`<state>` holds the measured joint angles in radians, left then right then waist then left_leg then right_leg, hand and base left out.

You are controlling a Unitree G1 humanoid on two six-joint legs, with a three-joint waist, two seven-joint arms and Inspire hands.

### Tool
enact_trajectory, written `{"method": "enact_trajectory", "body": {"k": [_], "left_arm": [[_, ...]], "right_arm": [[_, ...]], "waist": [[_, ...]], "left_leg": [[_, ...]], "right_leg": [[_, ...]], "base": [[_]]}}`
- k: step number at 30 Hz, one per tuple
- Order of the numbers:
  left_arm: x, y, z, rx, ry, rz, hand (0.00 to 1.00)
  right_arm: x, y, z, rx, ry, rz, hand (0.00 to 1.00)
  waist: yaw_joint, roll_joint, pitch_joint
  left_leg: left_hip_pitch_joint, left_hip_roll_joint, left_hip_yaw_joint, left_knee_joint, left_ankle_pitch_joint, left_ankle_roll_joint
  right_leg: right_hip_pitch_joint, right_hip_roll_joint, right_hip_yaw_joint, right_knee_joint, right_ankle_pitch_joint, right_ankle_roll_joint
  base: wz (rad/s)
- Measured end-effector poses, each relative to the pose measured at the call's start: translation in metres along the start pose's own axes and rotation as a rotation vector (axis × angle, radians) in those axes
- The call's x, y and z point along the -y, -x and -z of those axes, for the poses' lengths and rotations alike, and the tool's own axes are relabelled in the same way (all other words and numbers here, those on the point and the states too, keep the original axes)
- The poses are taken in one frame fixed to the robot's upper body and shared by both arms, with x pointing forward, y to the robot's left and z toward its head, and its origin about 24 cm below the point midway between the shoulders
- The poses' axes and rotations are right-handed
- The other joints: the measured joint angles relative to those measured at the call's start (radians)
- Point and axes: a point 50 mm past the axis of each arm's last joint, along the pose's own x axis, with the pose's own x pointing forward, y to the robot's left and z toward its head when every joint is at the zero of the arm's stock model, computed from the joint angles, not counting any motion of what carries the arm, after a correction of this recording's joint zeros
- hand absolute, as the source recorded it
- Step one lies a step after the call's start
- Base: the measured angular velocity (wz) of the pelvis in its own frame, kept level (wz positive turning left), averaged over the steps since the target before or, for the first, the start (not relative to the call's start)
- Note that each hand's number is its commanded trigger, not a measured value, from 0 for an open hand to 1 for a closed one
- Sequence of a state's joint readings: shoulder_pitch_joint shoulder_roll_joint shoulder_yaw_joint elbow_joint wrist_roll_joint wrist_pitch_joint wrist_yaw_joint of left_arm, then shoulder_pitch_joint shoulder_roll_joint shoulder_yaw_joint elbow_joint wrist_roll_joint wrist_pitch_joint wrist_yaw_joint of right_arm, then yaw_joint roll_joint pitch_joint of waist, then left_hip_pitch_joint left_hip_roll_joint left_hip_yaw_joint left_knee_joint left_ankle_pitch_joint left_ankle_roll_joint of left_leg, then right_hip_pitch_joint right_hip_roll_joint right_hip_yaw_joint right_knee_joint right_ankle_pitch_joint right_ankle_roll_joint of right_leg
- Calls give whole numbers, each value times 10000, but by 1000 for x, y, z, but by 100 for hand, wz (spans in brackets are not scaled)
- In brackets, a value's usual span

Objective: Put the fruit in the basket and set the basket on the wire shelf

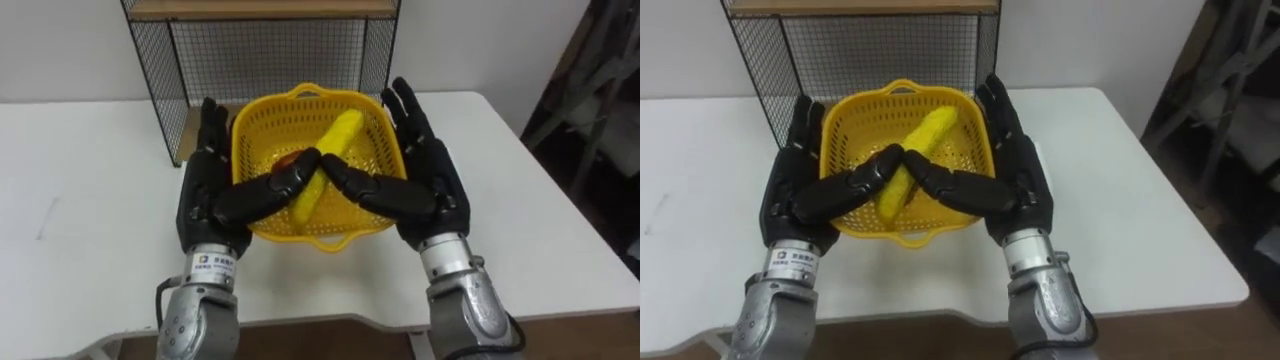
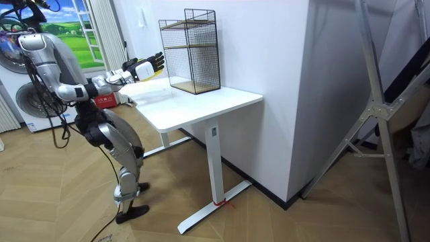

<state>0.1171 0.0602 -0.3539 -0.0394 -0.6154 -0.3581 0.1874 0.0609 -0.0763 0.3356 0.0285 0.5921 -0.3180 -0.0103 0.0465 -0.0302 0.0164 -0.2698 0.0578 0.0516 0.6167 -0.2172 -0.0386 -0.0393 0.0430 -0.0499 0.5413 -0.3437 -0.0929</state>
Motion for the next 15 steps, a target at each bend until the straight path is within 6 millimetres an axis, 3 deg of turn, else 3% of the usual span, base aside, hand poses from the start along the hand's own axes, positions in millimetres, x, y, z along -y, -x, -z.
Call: {"method": "enact_trajectory", "body": {"k": [1,2,3,4,7,15], "left_arm": [[-1,0,-1,20,-11,-18,0],[-1,0,-1,16,-17,-28,0],[-2,-1,-1,16,-61,-28,0],[-2,-1,-2,27,-97,-20,0],[-2,-1,-1,21,-94,-7,0],[1,-1,-3,135,-461,194,0]], "right_arm": [[0,0,1,-54,6,-20,0],[-1,0,2,-82,-4,-16,0],[-1,0,3,-135,-16,-34,0],[-1,0,2,-129,0,-36,0],[-2,0,1,-60,6,-85,0],[-4,-1,-5,199,49,-231,0]], "waist": [[133,2,-2],[162,-42,-5],[119,-115,-69],[102,-246,-66],[108,-140,-34],[128,-125,-36]], "left_leg": [[34,-21,-9,-1082,274,21],[47,-24,-11,-1270,530,45],[183,-67,20,-1569,875,53],[293,-182,1,-1851,1057,111],[392,-303,-115,-1951,1536,353],[487,-936,-77,-2193,1269,754]], "right_leg": [[1,2,-61,-2,-15,-62],[16,16,-40,-11,-24,-58],[84,-5,-65,-114,-14,28],[148,-74,-105,-281,21,29],[463,-50,-181,-795,121,21],[653,-708,-241,-1206,-134,413]], "base": [[-28],[-14],[8],[14],[4],[7]]}}
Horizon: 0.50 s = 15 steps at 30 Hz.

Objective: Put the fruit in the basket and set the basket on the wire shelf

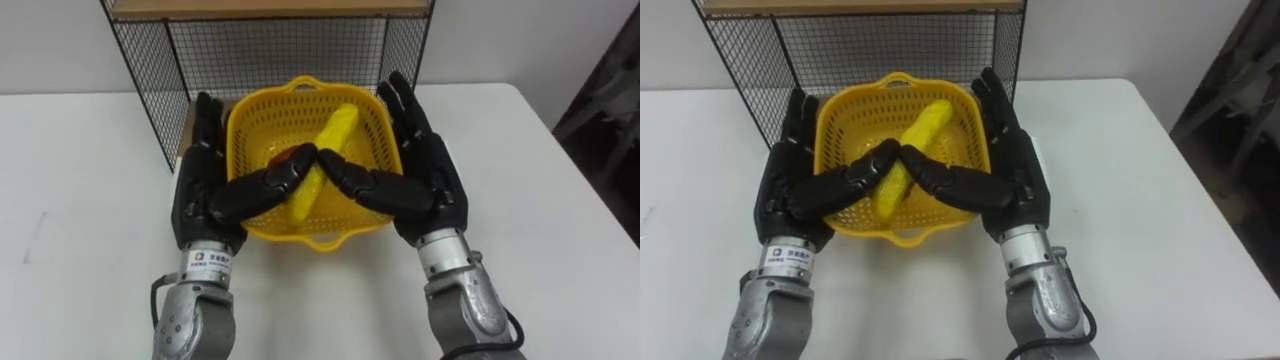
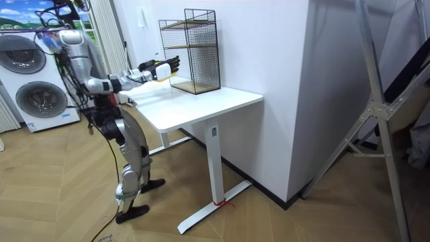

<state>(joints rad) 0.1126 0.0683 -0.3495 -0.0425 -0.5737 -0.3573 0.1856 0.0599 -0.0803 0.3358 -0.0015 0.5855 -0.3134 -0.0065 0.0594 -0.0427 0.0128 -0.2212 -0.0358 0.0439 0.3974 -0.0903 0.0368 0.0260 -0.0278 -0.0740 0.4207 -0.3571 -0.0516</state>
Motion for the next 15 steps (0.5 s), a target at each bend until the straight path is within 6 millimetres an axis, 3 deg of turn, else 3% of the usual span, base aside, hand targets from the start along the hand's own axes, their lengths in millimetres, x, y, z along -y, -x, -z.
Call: {"method": "enact_trajectory", "body": {"k": [2,5,7,8,9,10,11,12,13,14,15], "left_arm": [[3,0,-3,118,63,97,0],[4,-1,-3,143,130,114,0],[5,-1,-3,136,144,131,0],[4,-1,-3,142,142,119,0],[4,-1,-3,150,148,114,0],[5,-1,-3,142,175,118,0],[5,-1,-2,132,179,127,0],[5,-1,-2,138,182,132,0],[6,-4,-5,247,182,178,0],[6,-5,-6,295,176,184,0],[5,-6,-7,356,151,142,0]], "right_arm": [[0,0,-1,84,-14,47,0],[1,0,-1,93,-33,254,0],[1,-1,-2,123,-25,340,0],[0,-1,-2,131,-18,360,0],[0,-2,-2,142,-40,387,0],[1,-1,-2,174,40,404,0],[2,-1,-1,174,56,432,0],[4,-1,-2,172,110,482,0],[4,-2,-3,231,126,434,0],[3,-2,-3,243,117,425,0],[3,-2,-2,220,139,409,0]], "waist": [[-20,-28,17],[-30,-82,36],[-5,-198,74],[17,-215,87],[22,-264,114],[-1,-289,129],[-25,-260,165],[-30,-107,206],[-30,-78,191],[-21,-70,201],[-25,-75,200]], "left_leg": [[-44,-141,-13,59,-134,67],[-28,-303,147,509,-621,207],[118,-495,347,678,-1040,403],[163,-523,414,754,-1143,446],[262,-623,516,908,-1340,546],[495,-660,499,1002,-1513,651],[617,-649,474,1020,-1574,675],[740,-587,322,1024,-1665,714],[752,-524,274,958,-1680,733],[750,-484,284,932,-1676,741],[755,-465,298,900,-1679,751]], "right_leg": [[68,-132,-79,-72,-126,77],[284,-335,-91,64,-404,227],[-46,-730,-194,1534,-665,514],[-283,-830,-217,2157,-638,570],[-672,-1089,-266,3310,-463,813],[-984,-1216,-255,4213,-95,920],[-1150,-1236,-286,4591,161,935],[-1378,-1206,-397,4777,163,948],[-1688,-1130,-422,4220,-201,967],[-1823,-1074,-432,3807,-265,956],[-1934,-1080,-588,2586,-243,911]], "base": [[12],[0],[-7],[-15],[-9],[-4],[0],[0],[4],[5],[8]]}}
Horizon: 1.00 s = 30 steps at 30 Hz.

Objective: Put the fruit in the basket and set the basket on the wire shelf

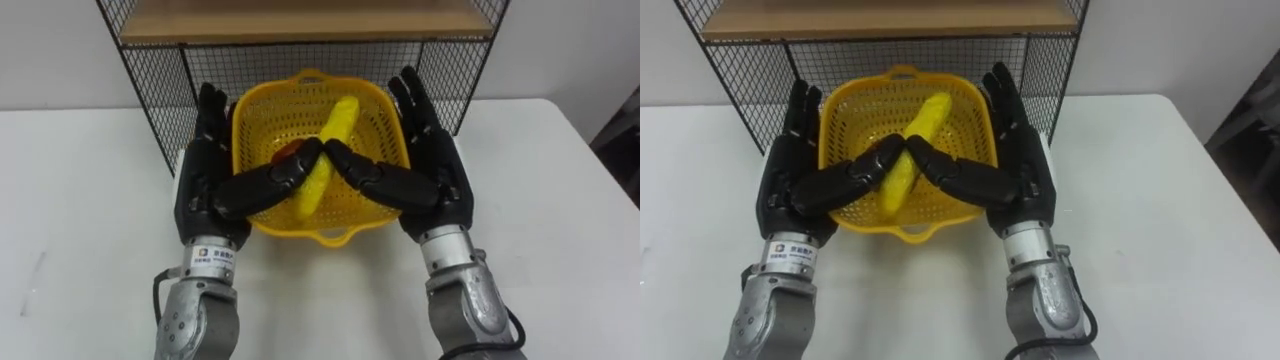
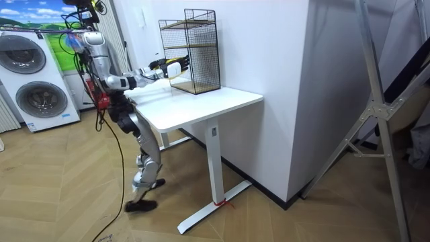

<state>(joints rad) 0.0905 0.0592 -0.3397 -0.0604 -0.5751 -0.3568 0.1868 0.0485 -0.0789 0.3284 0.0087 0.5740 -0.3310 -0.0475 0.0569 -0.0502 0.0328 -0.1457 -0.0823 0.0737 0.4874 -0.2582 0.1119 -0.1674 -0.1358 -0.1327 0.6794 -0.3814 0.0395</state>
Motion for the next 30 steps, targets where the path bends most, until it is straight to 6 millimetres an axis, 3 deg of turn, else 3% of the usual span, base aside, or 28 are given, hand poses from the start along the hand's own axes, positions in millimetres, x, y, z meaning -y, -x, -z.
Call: {"method": "enact_trajectory", "body": {"k": [1,4,9,15,22,27,30], "left_arm": [[-1,0,0,7,-20,-53,0],[0,-2,0,4,13,-18,0],[2,-3,0,24,21,2,0],[3,-2,1,-14,33,55,0],[3,-2,2,-81,16,45,0],[-7,0,18,-1073,-306,-405,0],[-13,-5,26,-1677,-598,-598,0]], "right_arm": [[0,-1,2,-67,50,-37,0],[2,-2,3,-152,115,-31,0],[-2,-6,2,-46,-29,-123,0],[-1,-6,2,-12,-47,1,0],[-1,-6,3,-43,-101,150,0],[5,-10,14,-793,91,491,0],[12,-15,21,-1338,331,686,0]], "waist": [[-30,-16,4],[-117,158,-36],[-242,139,-43],[-286,87,-94],[-313,99,-94],[-362,100,-93],[-350,105,-89]], "left_leg": [[29,-27,-7,2,-32,17],[144,110,-243,-325,23,-73],[360,280,-247,-906,277,-122],[544,385,-260,-981,301,-156],[585,371,-312,-1218,470,-149],[890,361,-373,-1601,638,-193],[982,379,-384,-1666,670,-196]], "right_leg": [[-30,43,-124,-909,732,-54],[350,299,-372,-1757,1178,-213],[774,575,-416,-2704,1717,-266],[1144,714,-490,-3287,1880,-264],[1252,727,-561,-3591,2030,-255],[1607,770,-647,-4057,2170,-167],[1751,795,-691,-4220,2320,-269]], "base": [[15],[10],[-3],[-2],[4],[2],[0]]}}
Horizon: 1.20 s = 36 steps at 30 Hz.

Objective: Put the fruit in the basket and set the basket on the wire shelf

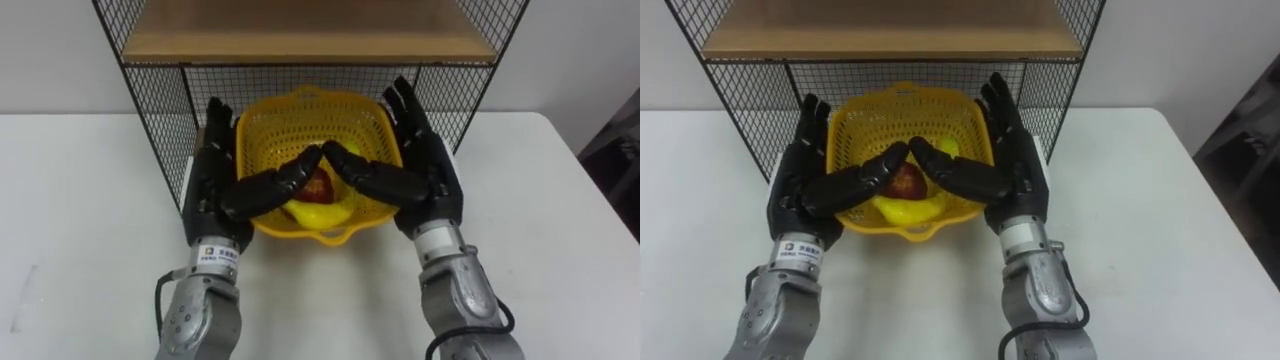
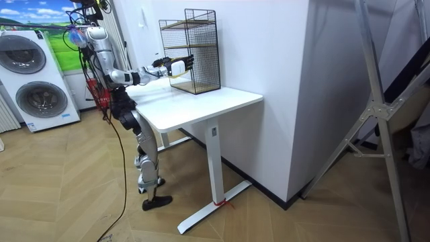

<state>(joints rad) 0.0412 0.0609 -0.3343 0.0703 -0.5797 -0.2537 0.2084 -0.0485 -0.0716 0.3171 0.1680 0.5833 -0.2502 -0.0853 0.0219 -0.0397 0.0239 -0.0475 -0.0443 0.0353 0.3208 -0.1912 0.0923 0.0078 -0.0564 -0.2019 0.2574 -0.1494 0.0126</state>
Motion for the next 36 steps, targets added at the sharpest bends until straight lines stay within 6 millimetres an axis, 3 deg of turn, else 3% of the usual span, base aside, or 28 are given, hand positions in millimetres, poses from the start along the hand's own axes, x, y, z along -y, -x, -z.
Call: {"method": "enact_trajectory", "body": {"k": [8,16,24,28,36], "left_arm": [[-2,-40,7,-1179,-619,-328,0],[-4,-68,6,-2214,-778,-1042,0],[-1,-84,-2,-2729,-376,-1674,0],[1,-94,-9,-2801,-326,-1819,0],[0,-96,-3,-3479,-688,-2128,0]], "right_arm": [[6,-29,4,-1156,534,428,0],[2,-65,-12,-1572,971,776,0],[-7,-80,-12,-2170,1010,1172,0],[-10,-90,-11,-2533,831,1430,0],[-6,-97,-3,-3362,764,1900,0]], "waist": [[129,-20,44],[145,15,52],[170,244,-41],[154,289,-34],[146,466,-32]], "left_leg": [[504,-12,40,-380,189,-13],[539,-12,44,-550,321,-28],[538,-13,4,-539,338,-32],[540,-18,-15,-540,341,-32],[535,-35,-23,-653,350,-38]], "right_leg": [[430,20,13,-296,153,-19],[430,48,76,-382,272,-59],[448,55,66,-339,299,-56],[462,61,71,-347,299,-58],[409,36,42,-365,301,-60]], "base": [[0],[-1],[0],[0],[0]]}}
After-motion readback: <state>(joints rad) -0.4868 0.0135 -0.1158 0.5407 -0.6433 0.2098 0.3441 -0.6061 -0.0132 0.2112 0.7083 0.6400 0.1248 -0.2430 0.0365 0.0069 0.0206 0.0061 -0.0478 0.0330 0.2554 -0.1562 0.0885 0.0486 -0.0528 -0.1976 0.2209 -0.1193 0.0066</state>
